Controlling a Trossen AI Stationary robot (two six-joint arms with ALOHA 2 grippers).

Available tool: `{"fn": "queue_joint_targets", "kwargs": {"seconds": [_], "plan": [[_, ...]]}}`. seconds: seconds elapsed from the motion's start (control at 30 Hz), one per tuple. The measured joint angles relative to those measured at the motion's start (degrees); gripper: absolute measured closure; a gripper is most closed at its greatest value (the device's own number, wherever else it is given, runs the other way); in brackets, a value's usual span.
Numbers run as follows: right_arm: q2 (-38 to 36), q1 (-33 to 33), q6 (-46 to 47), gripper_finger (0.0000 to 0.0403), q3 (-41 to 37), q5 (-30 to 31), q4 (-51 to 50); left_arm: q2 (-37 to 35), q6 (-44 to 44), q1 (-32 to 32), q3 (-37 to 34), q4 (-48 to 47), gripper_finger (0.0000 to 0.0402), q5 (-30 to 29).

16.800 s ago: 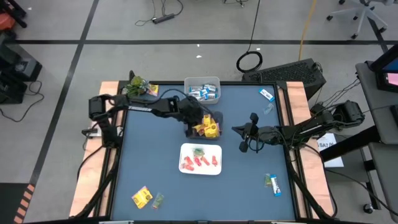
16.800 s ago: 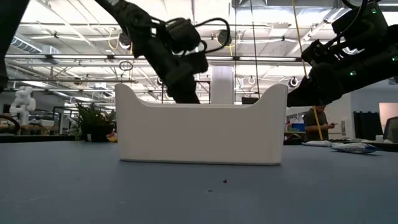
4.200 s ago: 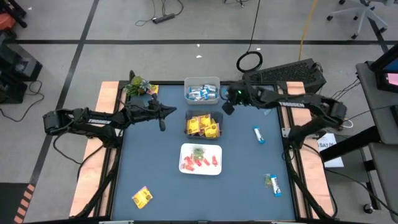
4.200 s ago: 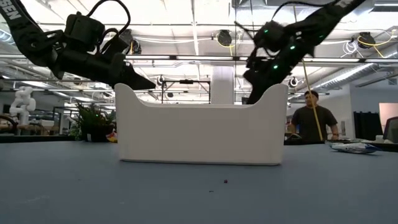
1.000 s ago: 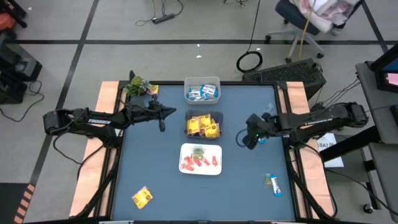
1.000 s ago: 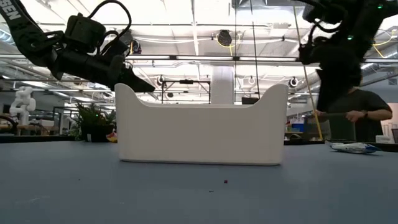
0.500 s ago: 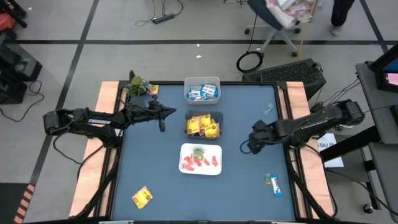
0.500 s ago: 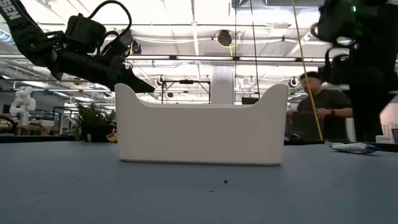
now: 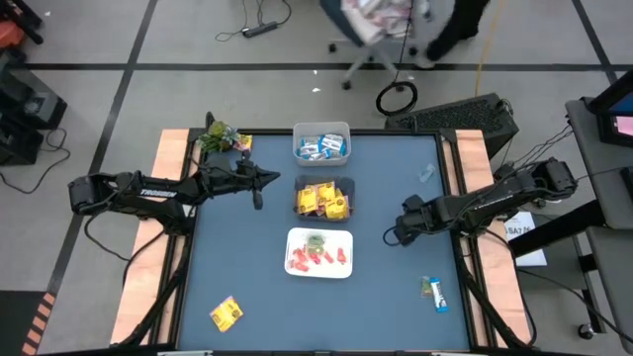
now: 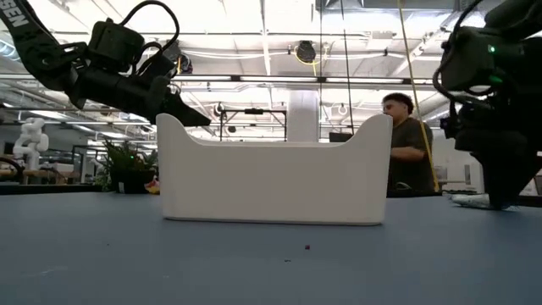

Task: Sort candy
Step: Put the white chocolate bar into the gray bin

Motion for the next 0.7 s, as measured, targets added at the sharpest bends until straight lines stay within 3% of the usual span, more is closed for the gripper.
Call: {"fn": "queue_joint_targets", "kwargs": {"seconds": [0.2,0.47,0.7], "plan": [[0.0,-0.1,1.1,0.0293,-1.8,1.9,0.2,0.0,0.0,0.0,0.0,0.0,0.0395,0.0],[0.0,0.0,-4.1,0.0389,0.1,3.9,-0.4,0.0,0.0,0.0,0.0,0.0,0.0395,0.0],[0.0,-0.1,-12.5,0.0397,7.2,12.2,3.4,0.0,0.0,0.0,0.0,0.0,0.0395,0.0]]}}
